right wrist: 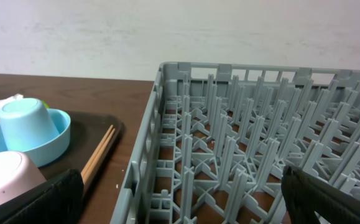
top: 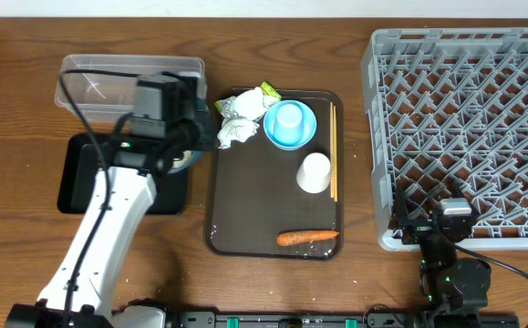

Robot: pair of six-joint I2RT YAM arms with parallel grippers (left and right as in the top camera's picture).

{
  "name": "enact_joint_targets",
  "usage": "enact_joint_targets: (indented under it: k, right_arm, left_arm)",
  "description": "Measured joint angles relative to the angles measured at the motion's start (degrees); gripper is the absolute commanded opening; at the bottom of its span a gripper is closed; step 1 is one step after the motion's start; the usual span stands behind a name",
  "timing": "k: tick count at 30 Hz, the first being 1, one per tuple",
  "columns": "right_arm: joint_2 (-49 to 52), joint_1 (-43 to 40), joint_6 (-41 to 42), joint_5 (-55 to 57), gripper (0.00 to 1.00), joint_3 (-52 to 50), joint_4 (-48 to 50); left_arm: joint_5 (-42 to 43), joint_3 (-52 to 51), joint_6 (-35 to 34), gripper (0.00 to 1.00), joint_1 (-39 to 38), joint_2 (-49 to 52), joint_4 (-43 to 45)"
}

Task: Sort waste into correct bins and load items into the dishwasher rack
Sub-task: 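Lift the blue bowl and carry it left over the black tray, then tilt the blue bowl to pour rice onto the black tray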

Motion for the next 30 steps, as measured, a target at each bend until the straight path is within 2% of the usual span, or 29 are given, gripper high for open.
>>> enact_joint_targets:
  k: [15,23,30]
  right_arm:
    - [0.0,0.0,0.0,0.0,0.99,0.0,0.0]
    - [0.0,0.0,0.0,0.0,0.99,0.0,0.0]
    - [0.0,0.0,0.0,0.0,0.99,0.0,0.0]
  left_arm:
    - [25.2,0.0,-6.4,0.06,15.2,0.0,0.8]
    - [34.7,0.0,-9.6,0.06,20.2,0.0,0.7]
    - [39.8,0.0,-12.9,0.06,26.1,0.0,-1.8]
